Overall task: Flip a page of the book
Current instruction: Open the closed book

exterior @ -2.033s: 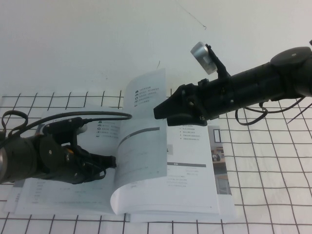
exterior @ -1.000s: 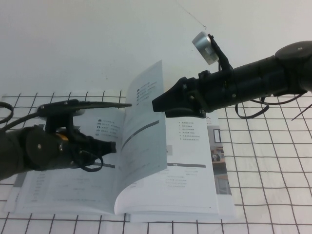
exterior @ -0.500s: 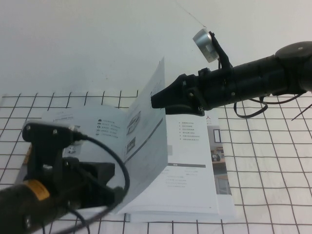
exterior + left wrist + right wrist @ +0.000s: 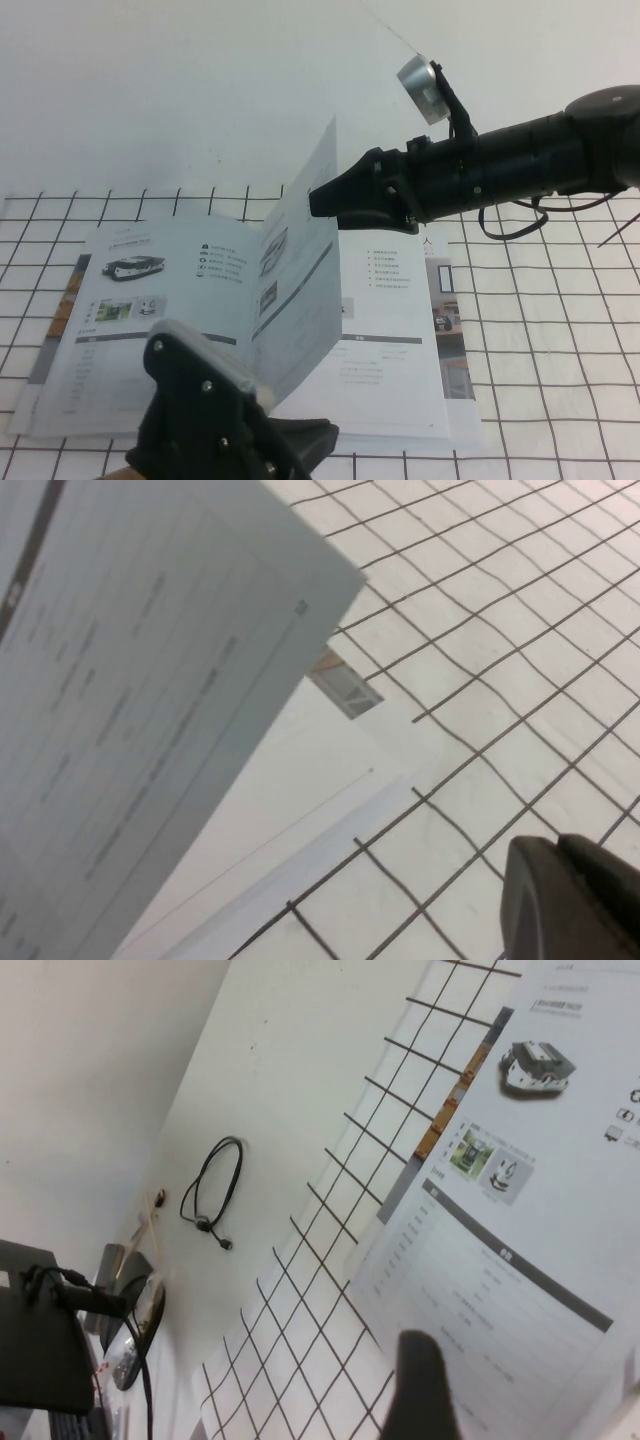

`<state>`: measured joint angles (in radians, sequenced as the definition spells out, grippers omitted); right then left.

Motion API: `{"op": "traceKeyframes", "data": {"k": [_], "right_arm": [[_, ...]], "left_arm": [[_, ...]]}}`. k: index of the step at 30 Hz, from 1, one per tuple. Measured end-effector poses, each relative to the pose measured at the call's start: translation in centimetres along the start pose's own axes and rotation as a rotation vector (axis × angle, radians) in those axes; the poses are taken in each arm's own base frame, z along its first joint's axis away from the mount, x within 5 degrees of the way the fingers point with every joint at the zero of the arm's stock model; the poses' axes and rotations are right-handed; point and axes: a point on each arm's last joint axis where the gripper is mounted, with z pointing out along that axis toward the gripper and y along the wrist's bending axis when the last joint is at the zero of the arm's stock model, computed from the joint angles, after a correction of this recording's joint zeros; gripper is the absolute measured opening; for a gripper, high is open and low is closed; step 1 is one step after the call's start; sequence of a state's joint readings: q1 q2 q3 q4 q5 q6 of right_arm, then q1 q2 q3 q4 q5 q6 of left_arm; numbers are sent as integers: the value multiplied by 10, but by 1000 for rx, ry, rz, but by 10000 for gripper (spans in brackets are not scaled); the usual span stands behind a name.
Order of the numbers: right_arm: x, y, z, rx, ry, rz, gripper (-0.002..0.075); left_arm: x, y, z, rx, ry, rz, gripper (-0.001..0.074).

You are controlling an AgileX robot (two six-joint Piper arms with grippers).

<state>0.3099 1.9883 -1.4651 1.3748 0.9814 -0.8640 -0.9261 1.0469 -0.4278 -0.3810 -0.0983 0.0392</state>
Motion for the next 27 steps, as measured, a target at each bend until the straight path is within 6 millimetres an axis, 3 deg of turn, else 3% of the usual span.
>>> {"op": "traceKeyframes", "data": {"k": [5, 15, 22, 27], "right_arm": [[0, 0, 0, 0, -3, -5, 474], [-3, 2, 0, -25, -33, 16, 473], [-5, 4, 0, -44, -55, 32, 473], [-5, 7, 0, -86, -53, 46, 473]], "left_arm": [[7, -5, 20, 1, -10, 29, -2], [29, 5, 74, -59, -53, -34, -2], [30, 4, 92, -10, -206, 2, -2], [33, 21, 97, -165, -251, -124, -2]]}}
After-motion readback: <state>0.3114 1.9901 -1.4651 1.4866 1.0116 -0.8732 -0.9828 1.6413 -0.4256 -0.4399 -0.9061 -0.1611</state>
